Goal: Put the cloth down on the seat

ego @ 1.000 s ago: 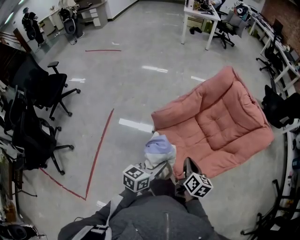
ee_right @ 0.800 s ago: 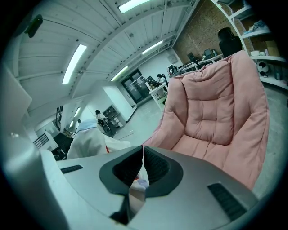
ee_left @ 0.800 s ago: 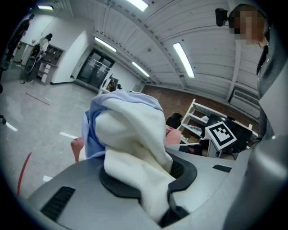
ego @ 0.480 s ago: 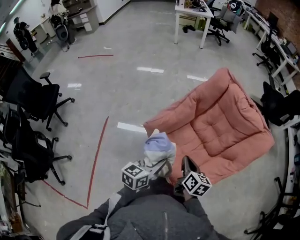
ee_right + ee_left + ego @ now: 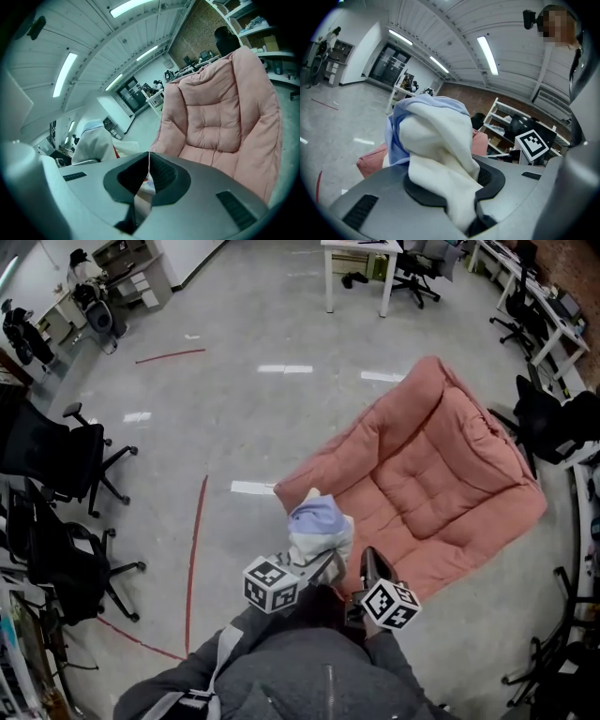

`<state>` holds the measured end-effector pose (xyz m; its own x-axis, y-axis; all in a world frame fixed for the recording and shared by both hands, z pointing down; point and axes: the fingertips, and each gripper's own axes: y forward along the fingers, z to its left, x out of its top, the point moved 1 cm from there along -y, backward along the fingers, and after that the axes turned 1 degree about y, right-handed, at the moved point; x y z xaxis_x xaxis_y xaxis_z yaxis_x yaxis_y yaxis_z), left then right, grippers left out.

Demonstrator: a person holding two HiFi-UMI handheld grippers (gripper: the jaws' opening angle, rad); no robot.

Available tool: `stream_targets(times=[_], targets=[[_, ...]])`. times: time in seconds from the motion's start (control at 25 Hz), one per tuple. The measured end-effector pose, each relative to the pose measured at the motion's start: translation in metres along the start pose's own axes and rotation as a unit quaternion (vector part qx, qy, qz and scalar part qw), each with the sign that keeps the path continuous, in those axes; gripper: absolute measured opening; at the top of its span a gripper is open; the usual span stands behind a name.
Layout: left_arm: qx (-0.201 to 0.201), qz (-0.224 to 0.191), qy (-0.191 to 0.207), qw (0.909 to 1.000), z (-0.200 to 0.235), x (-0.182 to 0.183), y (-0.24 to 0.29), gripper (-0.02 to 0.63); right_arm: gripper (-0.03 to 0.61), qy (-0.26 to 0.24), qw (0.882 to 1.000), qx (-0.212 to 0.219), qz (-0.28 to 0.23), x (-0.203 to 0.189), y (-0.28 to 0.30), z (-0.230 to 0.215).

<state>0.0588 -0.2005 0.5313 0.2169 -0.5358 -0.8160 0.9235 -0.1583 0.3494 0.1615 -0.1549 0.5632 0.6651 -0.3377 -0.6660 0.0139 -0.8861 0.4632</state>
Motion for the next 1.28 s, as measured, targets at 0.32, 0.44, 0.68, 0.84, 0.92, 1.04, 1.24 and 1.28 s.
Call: stream_targets(times=[0.32, 0.44, 0.68, 0.84, 0.92, 1.04, 1.24, 1.28], targets=[[-0.042, 0.034, 0.017, 0.9984, 0.007, 0.01, 0.011, 0.115, 0.013, 0.035, 0.999, -0.037, -0.019, -0.004, 0.007, -0.003], [-0.062, 0.048, 0.021, 0.9967, 0.01, 0.017, 0.022, 0.115, 0.013, 0.043, 0.997, -0.059, -0.036, 0.007, 0.01, -0.011], [-0.096, 0.069, 0.028, 0.9925, 0.022, 0.033, 0.045, 0.115, 0.014, 0.054, 0.992, -0.094, -0.064, 0.028, 0.019, -0.015], [-0.117, 0.079, 0.036, 0.9893, 0.026, 0.043, 0.064, 0.115, 0.012, 0.061, 0.989, -0.117, -0.073, 0.038, 0.022, -0.021], [-0.124, 0.081, 0.041, 0.9882, 0.03, 0.048, 0.075, 0.115, 0.013, 0.064, 0.987, -0.124, -0.074, 0.042, 0.026, -0.024], [-0.124, 0.083, 0.044, 0.9878, 0.043, 0.054, 0.091, 0.115, 0.013, 0.06, 0.987, -0.132, -0.072, 0.048, 0.036, -0.029], [-0.107, 0.081, 0.036, 0.9902, 0.074, 0.066, 0.116, 0.115, 0.012, 0.061, 0.985, -0.139, -0.085, 0.071, 0.058, -0.032], [-0.102, 0.079, 0.032, 0.9911, 0.082, 0.07, 0.121, 0.115, 0.012, 0.06, 0.985, -0.139, -0.087, 0.076, 0.064, -0.032]])
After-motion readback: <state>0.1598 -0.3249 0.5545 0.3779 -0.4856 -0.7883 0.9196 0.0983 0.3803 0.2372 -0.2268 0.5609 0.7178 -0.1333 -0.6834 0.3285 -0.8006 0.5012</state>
